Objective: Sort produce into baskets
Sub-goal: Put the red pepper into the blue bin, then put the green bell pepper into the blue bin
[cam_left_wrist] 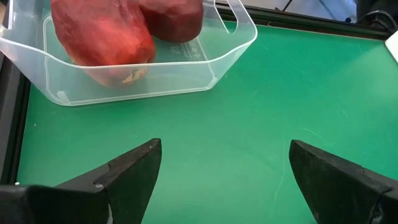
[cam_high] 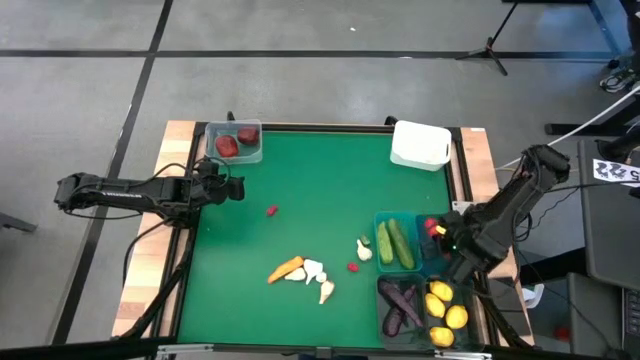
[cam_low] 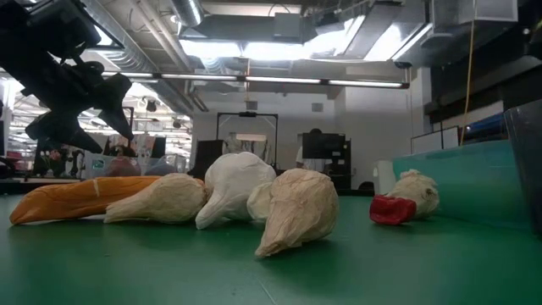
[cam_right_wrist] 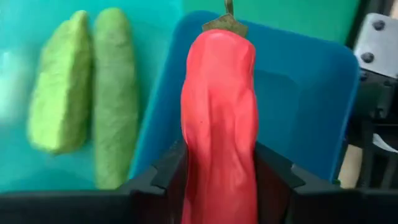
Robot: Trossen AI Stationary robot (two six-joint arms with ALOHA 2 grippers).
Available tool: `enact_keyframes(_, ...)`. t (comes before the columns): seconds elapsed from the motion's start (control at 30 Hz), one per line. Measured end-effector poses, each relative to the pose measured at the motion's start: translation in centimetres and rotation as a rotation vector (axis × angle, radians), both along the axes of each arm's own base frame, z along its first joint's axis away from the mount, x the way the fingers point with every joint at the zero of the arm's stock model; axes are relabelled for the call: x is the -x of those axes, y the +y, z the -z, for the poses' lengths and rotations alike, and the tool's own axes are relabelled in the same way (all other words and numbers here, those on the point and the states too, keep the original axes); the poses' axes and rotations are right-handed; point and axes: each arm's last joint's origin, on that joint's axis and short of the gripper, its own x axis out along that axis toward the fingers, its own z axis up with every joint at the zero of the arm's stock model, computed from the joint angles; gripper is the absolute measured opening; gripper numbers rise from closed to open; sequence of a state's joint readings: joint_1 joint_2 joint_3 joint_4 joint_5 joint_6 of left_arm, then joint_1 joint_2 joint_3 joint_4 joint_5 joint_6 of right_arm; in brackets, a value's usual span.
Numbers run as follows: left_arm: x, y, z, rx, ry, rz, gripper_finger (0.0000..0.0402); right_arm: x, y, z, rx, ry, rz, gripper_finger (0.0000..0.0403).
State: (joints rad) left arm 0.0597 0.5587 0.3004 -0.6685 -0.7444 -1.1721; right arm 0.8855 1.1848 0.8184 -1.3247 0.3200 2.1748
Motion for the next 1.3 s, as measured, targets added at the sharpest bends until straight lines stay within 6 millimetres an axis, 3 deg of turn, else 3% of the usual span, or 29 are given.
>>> enact_keyframes(0.2, 0.0, 0.0, 0.0, 0.001, -0.001, -0.001, 0.0345, 0.7, 0.0, 2.0, -0.012, 0.048, 0.052, 0.0138)
enact_keyframes(0.33, 0.0, 0.0, 0.0, 0.002, -0.004, -0.003, 0.0345, 0.7, 0.0, 2.3, -0.002, 0.041, 0.05, 0.0138)
enact_keyframes(0.6, 0.0, 0.0, 0.0, 0.003, -0.005, -0.004, 0.0345, 0.5, 0.2, 2.3, -0.025, 0.048, 0.001, 0.0148)
enact_keyframes(0.97, 0.0, 0.0, 0.0, 0.003, -0.005, -0.004, 0.0345, 0.4, 0.4, 2.3, -0.038, 0.044, -0.016, 0.0236)
enact_keyframes(1.17, 0.0, 0.0, 0.0, 0.003, -0.005, -0.004, 0.0345, 0.3, 0.3, 2.2, -0.022, 0.027, -0.024, 0.0241)
enact_keyframes(1.3, 0.0, 0.0, 0.0, 0.003, -0.005, -0.004, 0.0345, 0.0, 0.6, 0.6, -0.032, -0.009, -0.078, 0.0241)
